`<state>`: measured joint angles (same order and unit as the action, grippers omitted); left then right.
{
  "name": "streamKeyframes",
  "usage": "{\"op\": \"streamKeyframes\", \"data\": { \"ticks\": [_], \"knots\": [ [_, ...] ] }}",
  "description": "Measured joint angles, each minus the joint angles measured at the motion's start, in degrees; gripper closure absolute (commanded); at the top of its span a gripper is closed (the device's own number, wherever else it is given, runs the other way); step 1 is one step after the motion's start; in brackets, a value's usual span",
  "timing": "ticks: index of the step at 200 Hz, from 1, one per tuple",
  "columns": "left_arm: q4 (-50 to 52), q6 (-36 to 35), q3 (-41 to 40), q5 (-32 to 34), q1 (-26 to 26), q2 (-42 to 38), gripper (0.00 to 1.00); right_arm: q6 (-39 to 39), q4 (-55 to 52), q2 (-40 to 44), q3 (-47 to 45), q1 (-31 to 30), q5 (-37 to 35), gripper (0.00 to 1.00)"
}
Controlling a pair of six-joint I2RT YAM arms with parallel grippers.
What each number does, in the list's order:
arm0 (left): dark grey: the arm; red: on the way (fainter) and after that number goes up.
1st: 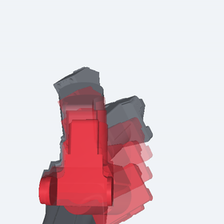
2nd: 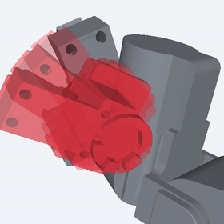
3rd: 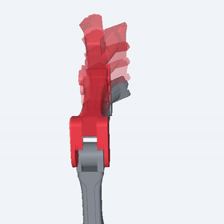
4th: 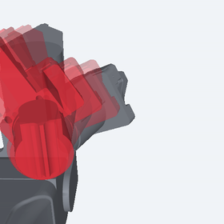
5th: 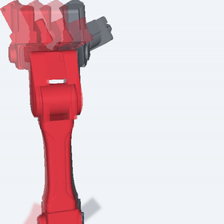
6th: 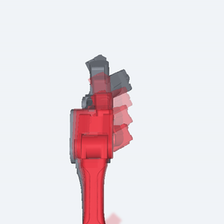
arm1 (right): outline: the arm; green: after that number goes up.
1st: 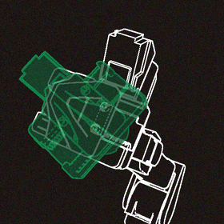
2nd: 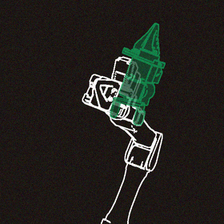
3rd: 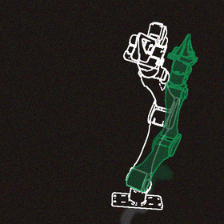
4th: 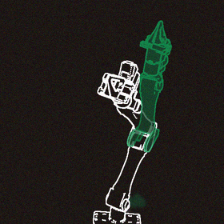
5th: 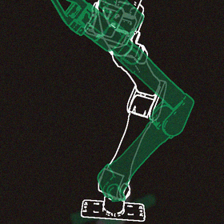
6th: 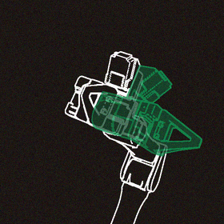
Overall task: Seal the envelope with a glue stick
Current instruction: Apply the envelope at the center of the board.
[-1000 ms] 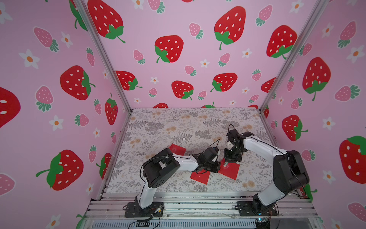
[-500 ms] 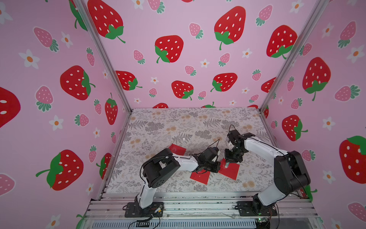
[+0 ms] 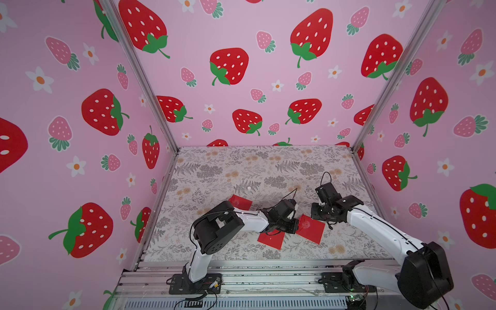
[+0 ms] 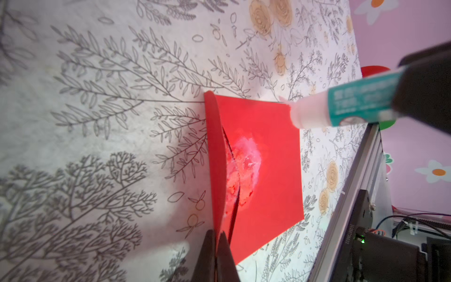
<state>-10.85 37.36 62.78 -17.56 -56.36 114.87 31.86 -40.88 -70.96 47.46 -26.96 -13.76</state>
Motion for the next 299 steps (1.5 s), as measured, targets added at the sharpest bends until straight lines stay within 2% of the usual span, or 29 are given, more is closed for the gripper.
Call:
{"op": "streamKeyframes", "data": {
  "ticks": [64,118,204,260,299],
  "knots": [
    [0.24,0.02,0.04,0.00,0.00,0.00,1.00,1.55,5.38,-0.63,-4.72,-6.93,-5.95,1.00],
    [0.42,0.07,0.13,-0.02,0.00,0.00,1.00,3.13,10.05,-2.73,-7.17,-9.53,-9.03,1.00],
    [0.46,0.22,0.15,-0.02,0.00,0.00,1.00,5.38,15.41,-4.04,-7.93,-12.90,-8.04,1.00],
    [0.50,0.33,0.15,-0.02,0.00,0.00,1.00,6.58,15.13,-1.49,-9.84,-13.27,-8.37,1.00],
    [0.50,0.44,0.15,-0.02,0.02,0.00,1.00,10.56,10.23,0.17,-10.16,-13.42,-11.47,1.00]
  ]
}}
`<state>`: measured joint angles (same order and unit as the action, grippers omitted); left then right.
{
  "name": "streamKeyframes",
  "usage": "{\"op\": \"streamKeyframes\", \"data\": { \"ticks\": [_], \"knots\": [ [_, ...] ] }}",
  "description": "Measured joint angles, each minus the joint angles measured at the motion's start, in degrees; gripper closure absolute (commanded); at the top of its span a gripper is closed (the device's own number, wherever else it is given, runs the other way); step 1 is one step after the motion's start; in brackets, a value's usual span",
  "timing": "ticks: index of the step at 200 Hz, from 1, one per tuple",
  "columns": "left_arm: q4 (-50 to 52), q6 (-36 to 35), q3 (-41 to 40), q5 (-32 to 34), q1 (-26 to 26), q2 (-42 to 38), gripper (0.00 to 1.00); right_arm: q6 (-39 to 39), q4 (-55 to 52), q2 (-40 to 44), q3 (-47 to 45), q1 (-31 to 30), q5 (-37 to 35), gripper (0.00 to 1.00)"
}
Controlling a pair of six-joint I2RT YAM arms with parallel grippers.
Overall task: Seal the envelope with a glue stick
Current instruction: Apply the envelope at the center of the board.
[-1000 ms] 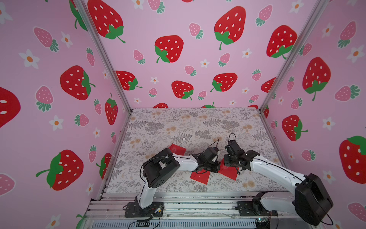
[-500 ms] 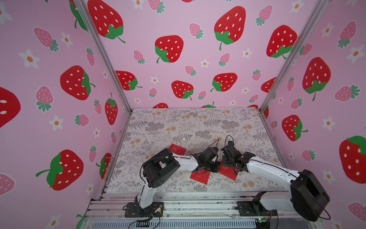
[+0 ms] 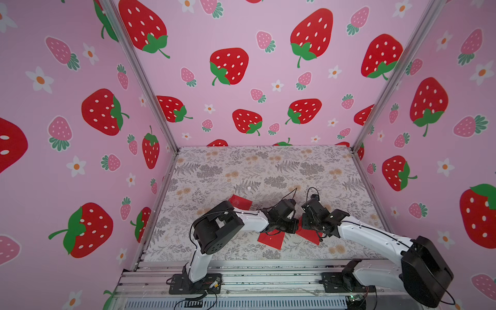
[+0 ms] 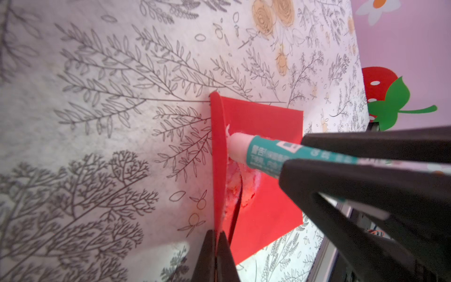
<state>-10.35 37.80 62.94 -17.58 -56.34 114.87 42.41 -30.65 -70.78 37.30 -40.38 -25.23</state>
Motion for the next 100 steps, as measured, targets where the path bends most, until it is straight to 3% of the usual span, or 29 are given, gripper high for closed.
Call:
{"op": "streamKeyframes", "data": {
  "ticks": [67,100],
  "knots": [
    [0.02,-0.02,0.02,0.00,0.02,0.00,1.00,4.61,-4.24,0.02,0.57,-0.20,-2.73,1.00],
    [0.02,-0.02,0.02,0.00,0.09,0.00,1.00,4.09,-3.98,-0.04,0.74,0.13,0.22,1.00]
  ]
}}
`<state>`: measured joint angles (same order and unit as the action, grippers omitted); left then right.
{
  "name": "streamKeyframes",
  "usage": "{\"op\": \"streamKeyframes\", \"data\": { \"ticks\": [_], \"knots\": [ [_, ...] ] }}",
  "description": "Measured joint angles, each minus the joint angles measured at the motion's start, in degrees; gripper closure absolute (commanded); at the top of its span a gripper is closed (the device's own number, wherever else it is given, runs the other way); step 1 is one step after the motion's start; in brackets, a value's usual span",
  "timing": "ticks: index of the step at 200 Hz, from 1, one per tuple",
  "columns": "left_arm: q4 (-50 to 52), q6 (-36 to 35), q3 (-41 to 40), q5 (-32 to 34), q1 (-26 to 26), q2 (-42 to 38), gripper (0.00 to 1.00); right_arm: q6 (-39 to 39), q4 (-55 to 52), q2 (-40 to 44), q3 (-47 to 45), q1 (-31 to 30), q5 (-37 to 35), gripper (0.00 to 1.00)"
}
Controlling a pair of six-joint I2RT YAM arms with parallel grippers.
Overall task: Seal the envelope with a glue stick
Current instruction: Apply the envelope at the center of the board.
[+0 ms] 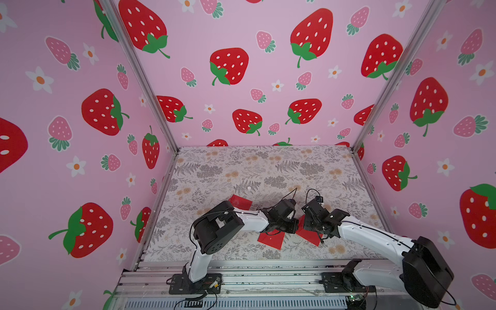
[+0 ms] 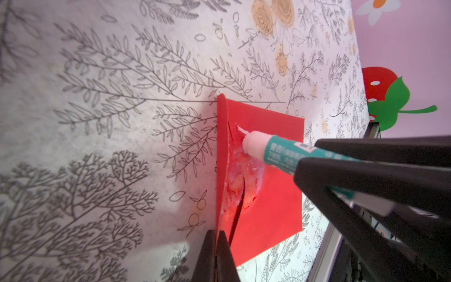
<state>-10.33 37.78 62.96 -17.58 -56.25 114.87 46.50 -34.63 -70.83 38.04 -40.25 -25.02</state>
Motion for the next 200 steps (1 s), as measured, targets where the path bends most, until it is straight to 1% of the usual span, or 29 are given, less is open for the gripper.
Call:
{"op": "streamKeyframes", "data": {
  "ticks": [36,71,94,130,160,200],
  "knots": [
    [0.04,0.00,0.00,-0.02,0.00,0.00,1.00,-0.90,0.09,-0.81,1.05,1.18,5.88,1.00],
    [0.07,0.00,0.00,-0.02,0.00,0.00,1.00,-2.38,0.09,-1.22,1.88,4.66,11.91,1.00],
    [0.07,0.00,0.00,-0.04,0.00,0.00,1.00,-3.04,-0.52,-1.16,2.36,6.73,14.25,1.00],
    [0.04,0.00,0.00,-0.09,0.00,0.00,1.00,-4.63,-4.83,-1.16,4.79,9.40,16.48,1.00],
    [0.04,0.00,0.00,-0.37,0.00,0.00,1.00,-6.10,-7.85,-1.36,6.49,10.54,16.70,1.00],
    [0.11,0.00,0.00,-0.46,0.00,0.00,1.00,-7.56,-8.87,-5.20,7.41,10.78,16.46,1.00]
  ]
}}
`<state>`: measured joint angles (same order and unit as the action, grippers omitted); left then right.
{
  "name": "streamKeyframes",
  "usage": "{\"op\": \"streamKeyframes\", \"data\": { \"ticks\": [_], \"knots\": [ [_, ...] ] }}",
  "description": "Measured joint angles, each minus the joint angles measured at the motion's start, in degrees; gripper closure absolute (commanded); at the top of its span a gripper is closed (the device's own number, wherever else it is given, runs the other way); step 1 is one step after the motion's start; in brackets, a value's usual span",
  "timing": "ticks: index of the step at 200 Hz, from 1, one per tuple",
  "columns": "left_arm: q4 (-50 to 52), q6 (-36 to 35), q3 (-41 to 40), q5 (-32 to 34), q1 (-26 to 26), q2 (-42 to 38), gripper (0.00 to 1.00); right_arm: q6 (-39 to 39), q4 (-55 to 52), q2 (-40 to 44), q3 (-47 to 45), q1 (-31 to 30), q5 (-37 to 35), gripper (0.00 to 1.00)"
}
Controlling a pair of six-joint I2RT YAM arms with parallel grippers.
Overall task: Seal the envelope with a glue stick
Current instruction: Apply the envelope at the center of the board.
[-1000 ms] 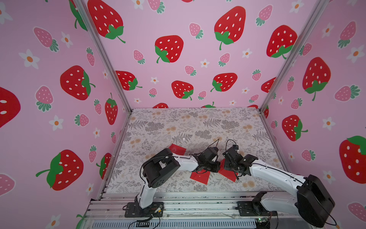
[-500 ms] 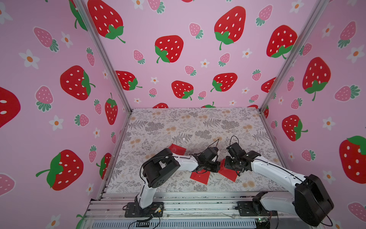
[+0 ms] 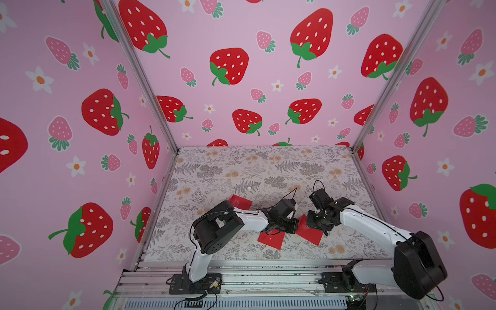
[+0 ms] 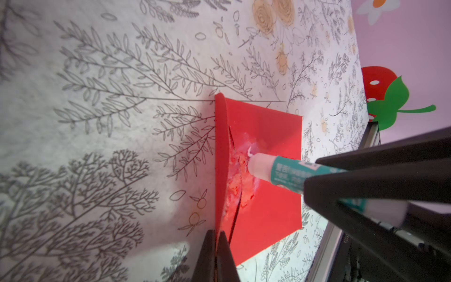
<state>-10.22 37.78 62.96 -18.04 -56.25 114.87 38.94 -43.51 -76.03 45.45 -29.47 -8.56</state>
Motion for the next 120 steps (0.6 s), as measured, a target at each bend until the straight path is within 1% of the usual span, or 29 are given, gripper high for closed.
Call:
{"op": "streamKeyframes", "data": {
  "ticks": [27,80,97,120],
  "knots": [
    [0.00,0.00,0.00,0.00,0.00,0.00,1.00,-0.66,2.23,-1.25,0.44,0.02,0.96,1.00],
    [0.26,-0.02,0.15,-0.02,0.00,0.00,1.00,-0.68,9.16,-1.84,-0.44,0.02,5.11,1.00],
    [0.37,-0.02,0.20,-0.02,0.00,0.00,1.00,-0.74,8.92,-1.99,-0.39,0.02,4.52,1.00],
    [0.46,-0.02,0.20,-0.02,0.02,0.00,1.00,-1.22,5.11,-1.99,0.39,0.02,1.73,1.00]
  ]
}}
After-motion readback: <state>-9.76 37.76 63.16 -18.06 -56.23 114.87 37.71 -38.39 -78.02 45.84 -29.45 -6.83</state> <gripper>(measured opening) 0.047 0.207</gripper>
